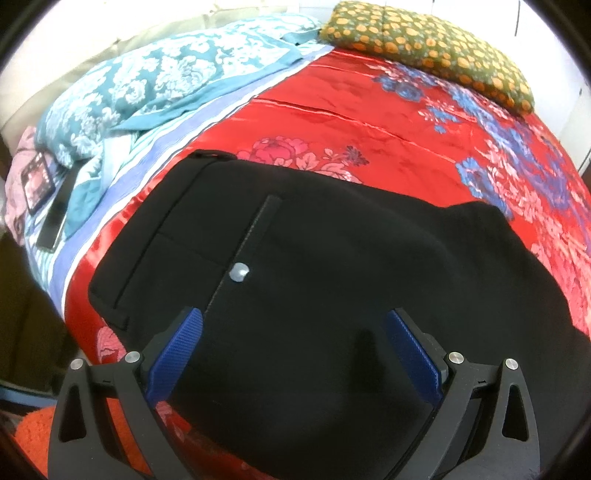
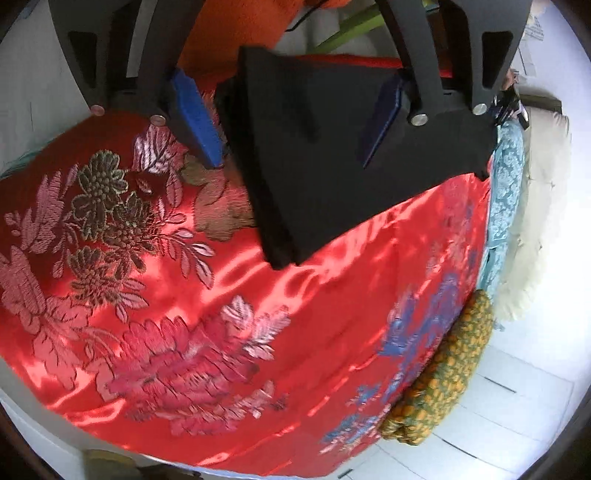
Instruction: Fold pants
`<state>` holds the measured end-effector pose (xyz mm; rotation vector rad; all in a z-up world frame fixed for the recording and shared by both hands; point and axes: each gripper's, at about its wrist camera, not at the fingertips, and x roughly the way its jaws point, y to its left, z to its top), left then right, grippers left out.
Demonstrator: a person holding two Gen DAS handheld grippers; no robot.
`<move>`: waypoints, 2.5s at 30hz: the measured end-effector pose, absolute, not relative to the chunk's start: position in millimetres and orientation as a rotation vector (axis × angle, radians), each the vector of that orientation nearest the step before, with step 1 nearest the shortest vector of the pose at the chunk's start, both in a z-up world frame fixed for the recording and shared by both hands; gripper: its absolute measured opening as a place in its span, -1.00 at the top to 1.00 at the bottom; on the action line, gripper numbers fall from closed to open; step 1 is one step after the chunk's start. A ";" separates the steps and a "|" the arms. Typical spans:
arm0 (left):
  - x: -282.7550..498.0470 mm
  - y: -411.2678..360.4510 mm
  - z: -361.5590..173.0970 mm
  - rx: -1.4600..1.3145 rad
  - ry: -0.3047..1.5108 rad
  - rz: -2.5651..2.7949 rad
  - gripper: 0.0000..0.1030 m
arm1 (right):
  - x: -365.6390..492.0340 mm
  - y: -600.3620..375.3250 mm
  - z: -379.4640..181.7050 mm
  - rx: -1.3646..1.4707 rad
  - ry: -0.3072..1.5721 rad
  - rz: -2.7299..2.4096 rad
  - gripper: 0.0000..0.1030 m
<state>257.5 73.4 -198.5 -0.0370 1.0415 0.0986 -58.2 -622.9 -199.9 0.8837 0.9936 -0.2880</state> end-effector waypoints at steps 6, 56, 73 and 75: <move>255.6 68.1 -200.3 -0.022 1.047 0.103 -0.94 | -50.1 -622.0 -213.9 0.969 0.963 -0.094 -0.41; 242.1 79.2 -166.6 -0.391 1.029 -0.462 -0.85 | 209.9 -167.6 -168.8 0.716 0.915 0.352 -0.68; 206.9 -35.4 -179.5 0.092 1.084 -0.518 0.87 | 58.0 -243.5 -128.7 0.246 0.799 -0.072 -0.70; 208.1 -35.6 -184.7 0.130 1.095 -0.494 0.87 | 65.9 -235.3 -135.2 0.210 0.820 -0.047 -0.70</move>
